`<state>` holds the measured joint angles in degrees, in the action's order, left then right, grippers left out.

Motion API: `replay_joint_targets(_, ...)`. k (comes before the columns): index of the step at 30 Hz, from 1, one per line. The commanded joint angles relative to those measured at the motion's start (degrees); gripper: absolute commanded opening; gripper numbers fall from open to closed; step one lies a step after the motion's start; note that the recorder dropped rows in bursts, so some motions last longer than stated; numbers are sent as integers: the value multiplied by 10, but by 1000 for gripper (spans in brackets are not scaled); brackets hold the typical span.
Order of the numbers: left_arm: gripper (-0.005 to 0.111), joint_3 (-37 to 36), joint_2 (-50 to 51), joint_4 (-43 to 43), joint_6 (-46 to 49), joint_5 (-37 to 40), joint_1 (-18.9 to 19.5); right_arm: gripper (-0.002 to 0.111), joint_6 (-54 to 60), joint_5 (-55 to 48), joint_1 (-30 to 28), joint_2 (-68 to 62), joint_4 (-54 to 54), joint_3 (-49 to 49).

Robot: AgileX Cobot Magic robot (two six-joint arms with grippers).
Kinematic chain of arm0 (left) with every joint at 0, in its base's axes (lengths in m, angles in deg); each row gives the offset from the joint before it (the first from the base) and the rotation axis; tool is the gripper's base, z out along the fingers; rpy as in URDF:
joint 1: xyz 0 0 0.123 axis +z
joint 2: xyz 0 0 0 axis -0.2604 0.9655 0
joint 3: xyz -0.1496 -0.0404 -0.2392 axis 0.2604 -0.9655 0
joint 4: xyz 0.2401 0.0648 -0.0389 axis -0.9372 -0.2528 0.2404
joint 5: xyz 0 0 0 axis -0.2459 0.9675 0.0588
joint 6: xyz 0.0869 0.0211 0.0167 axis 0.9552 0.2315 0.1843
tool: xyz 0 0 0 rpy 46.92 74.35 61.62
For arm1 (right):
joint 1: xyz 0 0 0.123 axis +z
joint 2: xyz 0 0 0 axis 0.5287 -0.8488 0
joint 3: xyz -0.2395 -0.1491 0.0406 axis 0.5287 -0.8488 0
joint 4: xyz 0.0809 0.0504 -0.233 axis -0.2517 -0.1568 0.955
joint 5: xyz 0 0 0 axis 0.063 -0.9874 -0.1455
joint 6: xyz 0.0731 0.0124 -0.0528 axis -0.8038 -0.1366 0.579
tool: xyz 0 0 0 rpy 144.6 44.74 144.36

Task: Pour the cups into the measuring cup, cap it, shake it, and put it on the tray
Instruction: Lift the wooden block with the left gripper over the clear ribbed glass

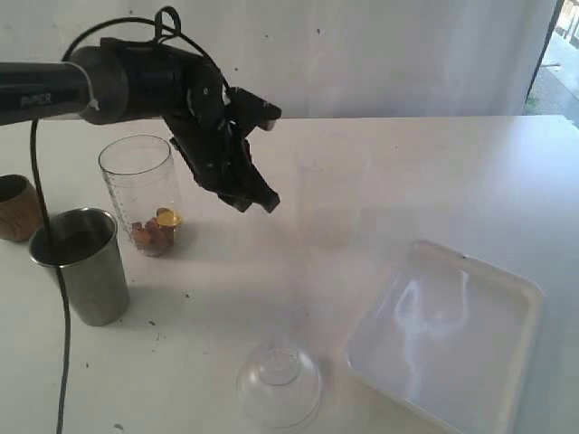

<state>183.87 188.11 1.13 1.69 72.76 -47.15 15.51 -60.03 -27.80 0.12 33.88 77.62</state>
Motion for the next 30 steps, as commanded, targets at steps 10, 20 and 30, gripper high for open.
replay_joint_targets(10, 0, -1, -164, -119, -54, 173, 3, 0, -2, 8, -1, 3, 2, -3)
replay_joint_targets(20, 0, -16, -176, -37, -80, 185, 96, 0, -2, 8, -1, 3, 2, -3)
replay_joint_targets(30, 0, -29, -159, -29, -63, 160, 102, 0, -2, 8, -1, 3, 2, -3)
